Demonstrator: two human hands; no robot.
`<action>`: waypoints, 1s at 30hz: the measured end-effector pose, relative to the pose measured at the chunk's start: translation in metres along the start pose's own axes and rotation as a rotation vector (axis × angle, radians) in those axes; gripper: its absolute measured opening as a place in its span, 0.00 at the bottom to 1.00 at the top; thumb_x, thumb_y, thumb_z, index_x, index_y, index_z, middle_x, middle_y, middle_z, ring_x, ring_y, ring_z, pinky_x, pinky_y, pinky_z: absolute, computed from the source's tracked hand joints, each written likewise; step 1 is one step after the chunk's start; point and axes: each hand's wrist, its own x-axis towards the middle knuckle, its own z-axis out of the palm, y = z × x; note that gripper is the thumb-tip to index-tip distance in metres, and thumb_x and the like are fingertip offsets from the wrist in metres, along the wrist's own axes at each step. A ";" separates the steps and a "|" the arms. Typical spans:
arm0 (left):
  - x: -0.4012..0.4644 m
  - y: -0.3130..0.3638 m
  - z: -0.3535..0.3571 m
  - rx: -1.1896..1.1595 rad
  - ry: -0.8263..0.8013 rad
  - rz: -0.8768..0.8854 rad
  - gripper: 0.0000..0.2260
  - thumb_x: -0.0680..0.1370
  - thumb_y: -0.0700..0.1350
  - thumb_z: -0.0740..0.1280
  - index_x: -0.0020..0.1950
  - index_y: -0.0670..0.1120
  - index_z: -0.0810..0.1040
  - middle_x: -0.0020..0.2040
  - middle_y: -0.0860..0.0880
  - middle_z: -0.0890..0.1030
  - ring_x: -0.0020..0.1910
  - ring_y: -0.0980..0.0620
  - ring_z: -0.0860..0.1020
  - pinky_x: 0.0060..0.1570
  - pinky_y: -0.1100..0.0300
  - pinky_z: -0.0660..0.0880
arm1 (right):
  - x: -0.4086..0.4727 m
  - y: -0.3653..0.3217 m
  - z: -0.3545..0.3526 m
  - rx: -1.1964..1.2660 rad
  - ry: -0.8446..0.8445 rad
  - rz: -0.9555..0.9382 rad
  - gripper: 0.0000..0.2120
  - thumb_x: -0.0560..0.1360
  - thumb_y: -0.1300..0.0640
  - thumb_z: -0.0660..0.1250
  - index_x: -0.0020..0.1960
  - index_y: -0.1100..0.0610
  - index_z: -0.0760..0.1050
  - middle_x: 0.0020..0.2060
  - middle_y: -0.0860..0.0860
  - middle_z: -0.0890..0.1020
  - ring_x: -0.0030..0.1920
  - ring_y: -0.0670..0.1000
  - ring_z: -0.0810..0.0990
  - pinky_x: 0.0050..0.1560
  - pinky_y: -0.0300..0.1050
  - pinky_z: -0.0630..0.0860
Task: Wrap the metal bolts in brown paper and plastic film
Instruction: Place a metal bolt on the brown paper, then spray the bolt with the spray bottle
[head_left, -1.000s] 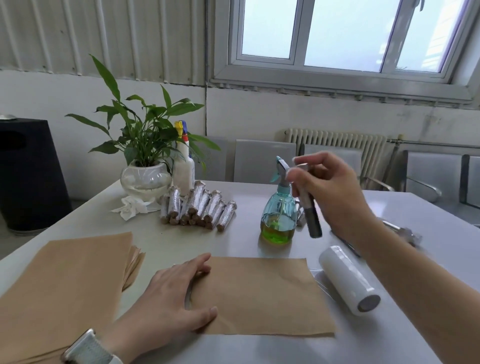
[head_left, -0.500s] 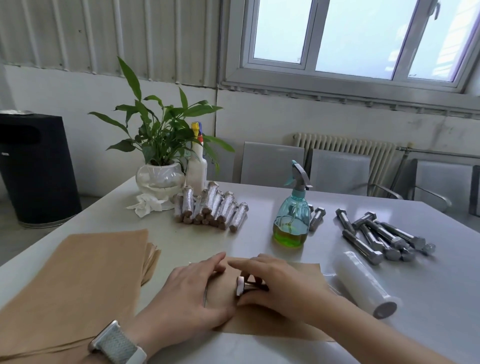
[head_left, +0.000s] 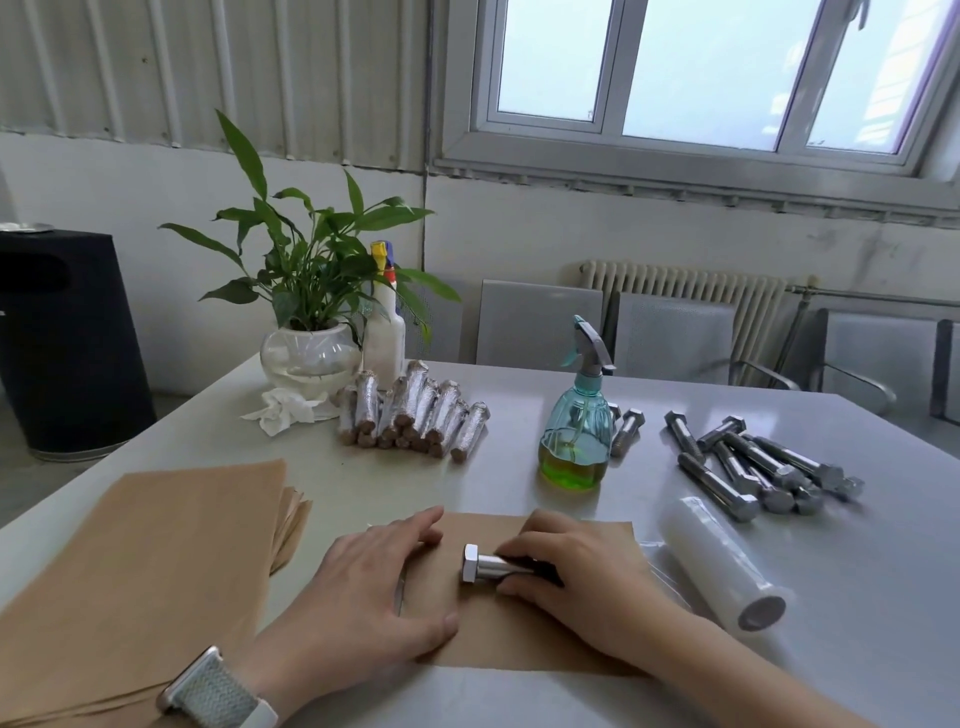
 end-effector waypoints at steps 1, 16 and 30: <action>0.000 0.000 0.000 -0.003 -0.001 -0.002 0.40 0.61 0.72 0.59 0.71 0.70 0.49 0.63 0.75 0.62 0.61 0.77 0.56 0.63 0.76 0.48 | 0.000 0.000 0.000 -0.006 -0.014 0.006 0.15 0.76 0.39 0.65 0.60 0.43 0.79 0.52 0.42 0.77 0.56 0.40 0.66 0.48 0.18 0.58; 0.002 -0.002 0.002 0.024 -0.003 0.005 0.39 0.69 0.66 0.68 0.72 0.68 0.48 0.63 0.75 0.61 0.59 0.82 0.53 0.63 0.77 0.46 | 0.111 0.094 -0.062 0.716 0.259 0.575 0.33 0.64 0.48 0.79 0.65 0.50 0.70 0.57 0.54 0.79 0.61 0.57 0.78 0.60 0.52 0.75; 0.002 -0.004 0.004 0.010 -0.002 0.016 0.39 0.70 0.64 0.68 0.75 0.65 0.51 0.59 0.76 0.59 0.56 0.85 0.50 0.59 0.81 0.44 | 0.083 0.010 -0.130 0.708 0.018 0.332 0.20 0.74 0.69 0.68 0.63 0.55 0.74 0.51 0.47 0.86 0.43 0.53 0.86 0.44 0.43 0.82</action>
